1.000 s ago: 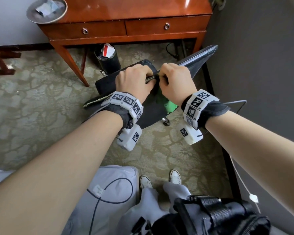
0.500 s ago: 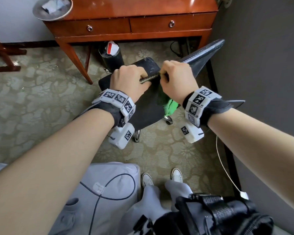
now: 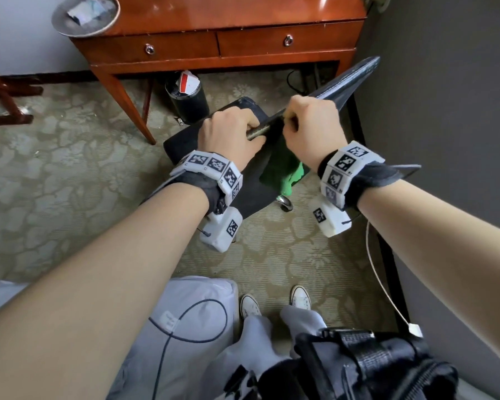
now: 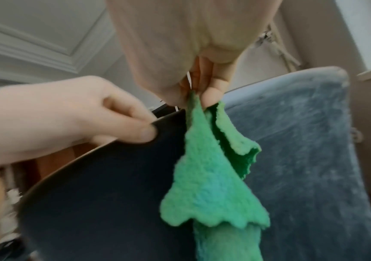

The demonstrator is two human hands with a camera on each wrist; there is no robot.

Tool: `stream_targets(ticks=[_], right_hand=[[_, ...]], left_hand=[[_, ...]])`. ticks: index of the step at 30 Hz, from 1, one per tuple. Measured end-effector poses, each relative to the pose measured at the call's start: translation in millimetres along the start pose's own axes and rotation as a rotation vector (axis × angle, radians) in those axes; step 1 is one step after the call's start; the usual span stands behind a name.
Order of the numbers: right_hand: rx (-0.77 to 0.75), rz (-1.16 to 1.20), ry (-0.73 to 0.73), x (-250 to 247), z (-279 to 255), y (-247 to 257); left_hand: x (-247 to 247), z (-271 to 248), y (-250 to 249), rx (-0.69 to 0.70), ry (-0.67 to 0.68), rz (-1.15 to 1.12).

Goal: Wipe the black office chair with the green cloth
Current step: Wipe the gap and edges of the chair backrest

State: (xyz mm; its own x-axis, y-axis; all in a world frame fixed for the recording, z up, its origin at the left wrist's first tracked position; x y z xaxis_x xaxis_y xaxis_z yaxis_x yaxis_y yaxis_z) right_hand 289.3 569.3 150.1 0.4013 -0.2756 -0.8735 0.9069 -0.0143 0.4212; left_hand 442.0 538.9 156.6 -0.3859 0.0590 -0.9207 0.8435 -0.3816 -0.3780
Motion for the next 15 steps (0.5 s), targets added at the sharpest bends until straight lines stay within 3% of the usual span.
stream_targets(ticks=[4, 10, 15], right_hand=[[0.055, -0.011, -0.066, -10, 10, -17], [-0.119, 0.006, 0.068, 15, -10, 23], [-0.112, -0.006, 0.013, 8, -2, 6]], left_hand=[[-2, -12, 27, -0.031, -0.038, -0.026], [0, -19, 23, -0.067, -0.072, -0.012], [-1, -13, 19, -0.063, -0.040, -0.018]])
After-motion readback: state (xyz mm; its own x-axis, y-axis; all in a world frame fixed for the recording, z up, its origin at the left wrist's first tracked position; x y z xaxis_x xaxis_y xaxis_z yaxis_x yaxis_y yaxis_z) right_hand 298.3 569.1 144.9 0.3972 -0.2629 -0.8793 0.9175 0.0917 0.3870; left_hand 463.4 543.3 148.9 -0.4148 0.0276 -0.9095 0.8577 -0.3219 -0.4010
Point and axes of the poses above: each hand's wrist, its own z-axis towards the middle knuckle, its own x-axis out of the palm, y = z × x, the point moved 5 cm from there along z, towards the middle knuckle, and after that the axes turned 1 degree about x, right-handed, at the moved point
